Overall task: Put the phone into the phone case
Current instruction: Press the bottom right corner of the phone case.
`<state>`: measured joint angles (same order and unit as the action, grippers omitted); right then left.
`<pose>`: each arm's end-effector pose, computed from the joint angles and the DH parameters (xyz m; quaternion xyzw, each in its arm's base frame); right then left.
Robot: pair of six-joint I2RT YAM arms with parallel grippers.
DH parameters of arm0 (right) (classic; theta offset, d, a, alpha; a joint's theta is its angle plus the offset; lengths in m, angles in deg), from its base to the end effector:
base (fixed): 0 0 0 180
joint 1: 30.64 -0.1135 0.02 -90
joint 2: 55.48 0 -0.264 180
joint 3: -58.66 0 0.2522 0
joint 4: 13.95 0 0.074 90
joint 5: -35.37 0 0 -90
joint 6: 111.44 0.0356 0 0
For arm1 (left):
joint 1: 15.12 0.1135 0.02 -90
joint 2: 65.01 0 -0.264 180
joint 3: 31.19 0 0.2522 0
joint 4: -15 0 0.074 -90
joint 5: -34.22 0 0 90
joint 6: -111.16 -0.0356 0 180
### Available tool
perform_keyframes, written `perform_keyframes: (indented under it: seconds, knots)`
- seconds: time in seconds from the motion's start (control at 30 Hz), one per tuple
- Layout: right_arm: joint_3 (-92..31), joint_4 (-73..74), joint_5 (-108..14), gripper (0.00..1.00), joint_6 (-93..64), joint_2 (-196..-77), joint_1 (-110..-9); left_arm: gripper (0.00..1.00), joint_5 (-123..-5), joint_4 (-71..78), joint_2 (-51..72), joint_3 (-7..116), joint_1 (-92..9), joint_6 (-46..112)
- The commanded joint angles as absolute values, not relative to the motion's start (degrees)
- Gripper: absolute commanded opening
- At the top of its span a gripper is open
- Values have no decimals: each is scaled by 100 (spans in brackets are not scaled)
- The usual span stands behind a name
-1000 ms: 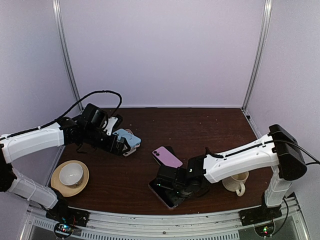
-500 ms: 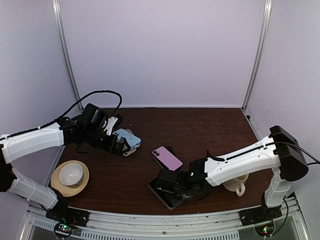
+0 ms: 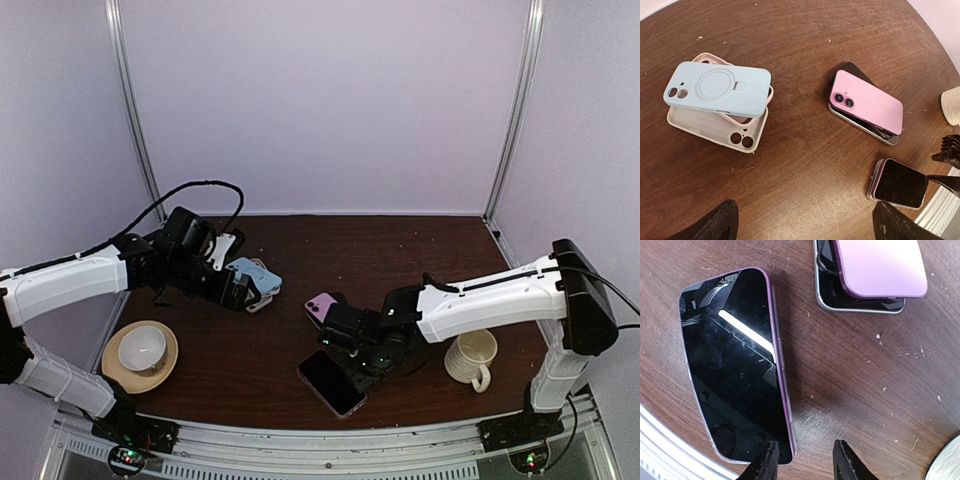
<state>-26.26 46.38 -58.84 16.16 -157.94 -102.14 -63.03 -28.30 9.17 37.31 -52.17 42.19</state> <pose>0.1105 0.3220 0.1882 -0.2860 0.9517 0.0648 0.0910 0.2134 -0.1667 0.2601 0.1522 0.9225 -0.2215 0.2770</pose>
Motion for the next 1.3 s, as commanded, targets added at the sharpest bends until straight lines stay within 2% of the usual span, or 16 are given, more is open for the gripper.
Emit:
perform_keyframes:
  seconds: [0.0, 0.23, 0.67, 0.83, 1.07, 1.27]
  knots:
    - [-2547, 4363, -5542, 42, 1496, -15898, -10193, 97, -6317, -2556, 803, 3671, -5201, 4142]
    - [-2314, 4062, -5151, 27, 1532, -15991, -10193, 97, -6339, -2557, 854, 3671, -5203, 4146]
    - [-2117, 3999, -5019, 16, 1471, -16358, -10358, 97, -6332, -2550, 853, 3671, -5203, 4137]
    - [-2285, 4532, -5272, 16, 1410, -16651, -10540, 97, -6333, -2555, 848, 3672, -5203, 4137]
    - [-2950, 5785, -6308, 17, 1535, -17171, -10693, 97, -6304, -2555, 879, 3671, -5201, 4120]
    - [-3552, 6029, -6481, 22, 1398, -17063, -10699, 97, -6277, -2557, 870, 3680, -5203, 4098]
